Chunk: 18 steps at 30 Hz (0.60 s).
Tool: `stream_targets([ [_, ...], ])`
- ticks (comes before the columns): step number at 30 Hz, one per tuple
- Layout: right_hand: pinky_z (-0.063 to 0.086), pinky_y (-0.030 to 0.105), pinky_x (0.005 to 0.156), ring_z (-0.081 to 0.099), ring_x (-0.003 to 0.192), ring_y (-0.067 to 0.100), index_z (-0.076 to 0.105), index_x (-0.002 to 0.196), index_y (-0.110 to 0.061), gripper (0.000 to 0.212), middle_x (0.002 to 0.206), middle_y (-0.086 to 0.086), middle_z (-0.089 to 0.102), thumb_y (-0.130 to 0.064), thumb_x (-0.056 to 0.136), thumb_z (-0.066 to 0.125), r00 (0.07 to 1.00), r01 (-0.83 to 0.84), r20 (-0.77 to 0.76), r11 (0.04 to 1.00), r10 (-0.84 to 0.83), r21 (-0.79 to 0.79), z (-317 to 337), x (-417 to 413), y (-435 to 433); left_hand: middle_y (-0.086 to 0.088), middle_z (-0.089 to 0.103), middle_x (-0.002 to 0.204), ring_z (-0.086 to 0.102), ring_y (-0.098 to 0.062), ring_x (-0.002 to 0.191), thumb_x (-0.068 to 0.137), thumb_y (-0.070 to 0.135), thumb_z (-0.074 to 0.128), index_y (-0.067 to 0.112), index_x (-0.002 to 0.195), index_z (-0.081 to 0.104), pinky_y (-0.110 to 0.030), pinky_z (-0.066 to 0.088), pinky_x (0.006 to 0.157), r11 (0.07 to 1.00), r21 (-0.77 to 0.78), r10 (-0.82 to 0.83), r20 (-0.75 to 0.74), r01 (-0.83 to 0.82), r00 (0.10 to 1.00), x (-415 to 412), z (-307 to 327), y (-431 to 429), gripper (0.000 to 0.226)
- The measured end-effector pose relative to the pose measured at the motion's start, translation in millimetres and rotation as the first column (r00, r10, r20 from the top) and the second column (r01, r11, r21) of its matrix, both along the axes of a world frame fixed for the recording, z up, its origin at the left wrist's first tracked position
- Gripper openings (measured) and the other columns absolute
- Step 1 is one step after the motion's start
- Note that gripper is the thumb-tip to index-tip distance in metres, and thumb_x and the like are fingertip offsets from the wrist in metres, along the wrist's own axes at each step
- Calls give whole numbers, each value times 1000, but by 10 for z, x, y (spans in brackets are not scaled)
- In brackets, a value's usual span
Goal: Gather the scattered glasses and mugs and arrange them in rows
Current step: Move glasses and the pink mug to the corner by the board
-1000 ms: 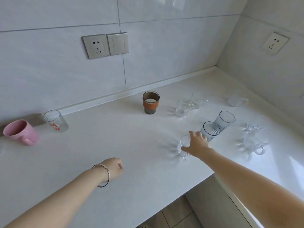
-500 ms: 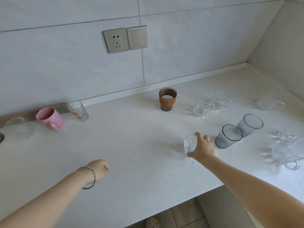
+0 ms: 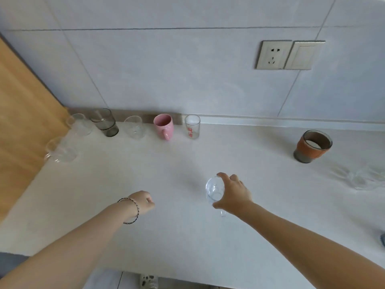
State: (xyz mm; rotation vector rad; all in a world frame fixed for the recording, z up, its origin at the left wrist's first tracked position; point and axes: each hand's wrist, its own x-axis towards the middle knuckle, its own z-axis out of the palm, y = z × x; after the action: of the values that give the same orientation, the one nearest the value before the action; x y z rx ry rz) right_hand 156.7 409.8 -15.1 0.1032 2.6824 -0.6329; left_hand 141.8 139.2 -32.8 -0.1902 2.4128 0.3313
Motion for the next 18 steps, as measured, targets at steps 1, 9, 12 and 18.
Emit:
stream_targets([
  [1, 42, 25, 82, 49, 115, 21, 29, 140, -33, 83, 125, 1, 43, -28, 69, 72, 999, -38, 1, 999, 38, 1, 12, -71, -214, 0, 54, 91, 52, -18, 85, 90, 19, 44, 16, 91, 56, -21, 37, 75, 1000, 1, 18, -8, -18, 1000, -19, -3, -172, 12],
  [9, 45, 29, 90, 49, 118, 21, 28, 141, -33, 87, 128, 1, 43, -29, 68, 74, 986, -162, 24, 987, 162, -4, -30, -660, -1996, -2, 45, 84, 40, -19, 79, 87, 15, 44, 20, 69, 44, -23, 31, 60, 992, 19, 122, 24, -122, 992, -304, -162, -1875, 19],
  [12, 45, 30, 92, 48, 119, 21, 28, 141, -32, 88, 128, 1, 43, -30, 68, 75, 984, -168, 58, 986, 168, -4, -56, -911, -2738, 3, 33, 65, 34, -19, 66, 86, 14, 43, 25, 56, 30, -21, 20, 49, 988, 1, 152, 38, -152, 988, -499, -182, -2584, 35],
  [18, 45, 32, 93, 49, 120, 24, 27, 141, -30, 87, 128, 5, 43, -30, 68, 75, 982, -179, 59, 983, 177, 31, -140, -1499, -3918, 6, 23, 60, 23, -10, 51, 87, 14, 41, 26, 55, 24, -23, 16, 49, 984, 28, 176, 46, -177, 983, -878, -247, -3441, 39],
])
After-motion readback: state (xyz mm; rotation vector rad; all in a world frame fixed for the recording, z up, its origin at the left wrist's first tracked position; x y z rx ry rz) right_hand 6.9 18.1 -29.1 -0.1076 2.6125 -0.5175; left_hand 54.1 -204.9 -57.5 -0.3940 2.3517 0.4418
